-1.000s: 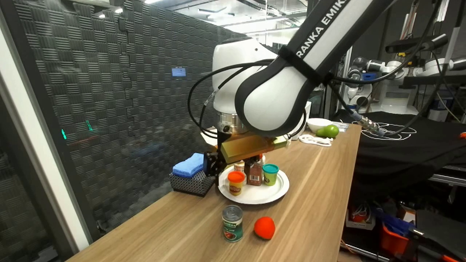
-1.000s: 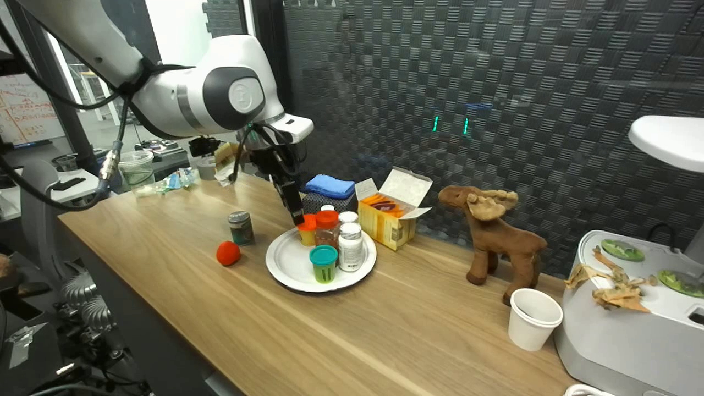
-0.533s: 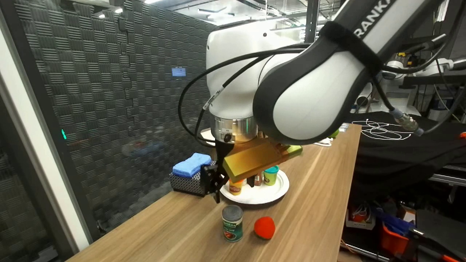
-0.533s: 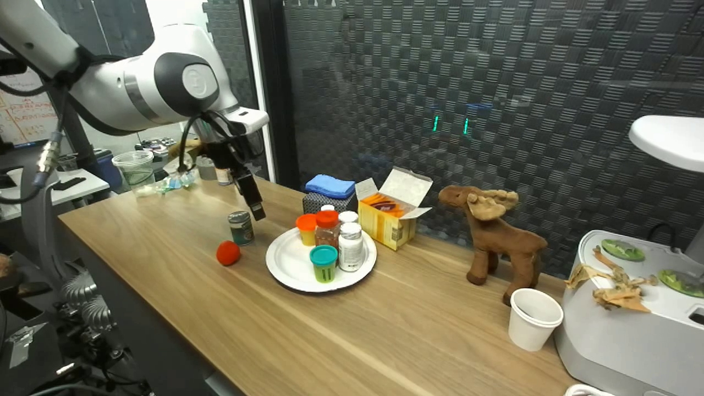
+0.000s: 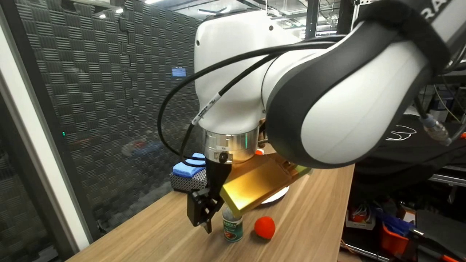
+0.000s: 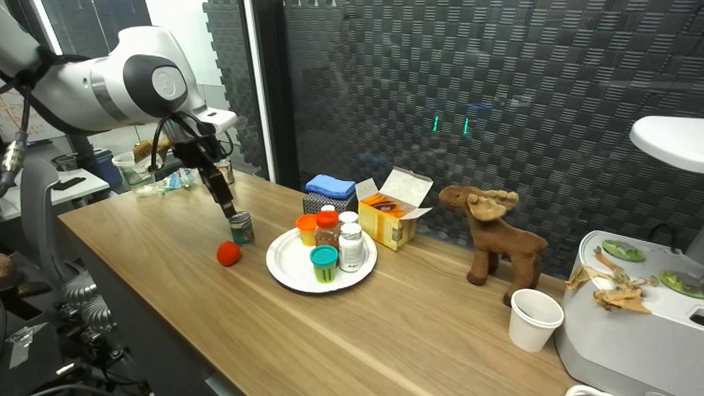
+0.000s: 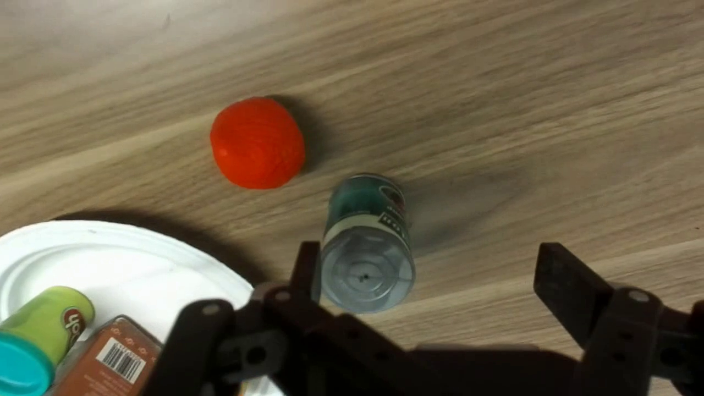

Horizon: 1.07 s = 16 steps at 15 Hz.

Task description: Pick up the objects from the countertop and put them on the white plate.

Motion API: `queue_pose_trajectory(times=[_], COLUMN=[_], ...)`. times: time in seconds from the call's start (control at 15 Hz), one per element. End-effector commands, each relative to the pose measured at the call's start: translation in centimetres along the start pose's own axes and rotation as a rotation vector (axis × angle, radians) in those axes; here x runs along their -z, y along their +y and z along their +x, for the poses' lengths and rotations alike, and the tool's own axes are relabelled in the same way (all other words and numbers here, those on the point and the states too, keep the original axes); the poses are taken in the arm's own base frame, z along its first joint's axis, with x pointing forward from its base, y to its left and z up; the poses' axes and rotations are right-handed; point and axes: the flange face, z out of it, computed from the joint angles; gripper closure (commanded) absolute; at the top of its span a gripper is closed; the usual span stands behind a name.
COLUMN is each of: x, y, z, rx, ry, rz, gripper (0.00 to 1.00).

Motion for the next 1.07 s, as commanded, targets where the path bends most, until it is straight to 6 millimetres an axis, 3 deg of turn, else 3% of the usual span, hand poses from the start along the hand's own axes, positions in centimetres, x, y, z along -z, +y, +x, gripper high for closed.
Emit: queue_pose_trajectory(times=[0.0, 0.8, 1.0], x=[0.5, -1.7, -1.5], y=[0.7, 5.1, 5.5], z=[0.4, 3.7, 4.1], rx=[0.010, 0.067, 0.096], ry=[0.031, -0.011, -0.020], rz=[0.005, -0.014, 0.005], gripper=[0.00, 0.00, 0.00])
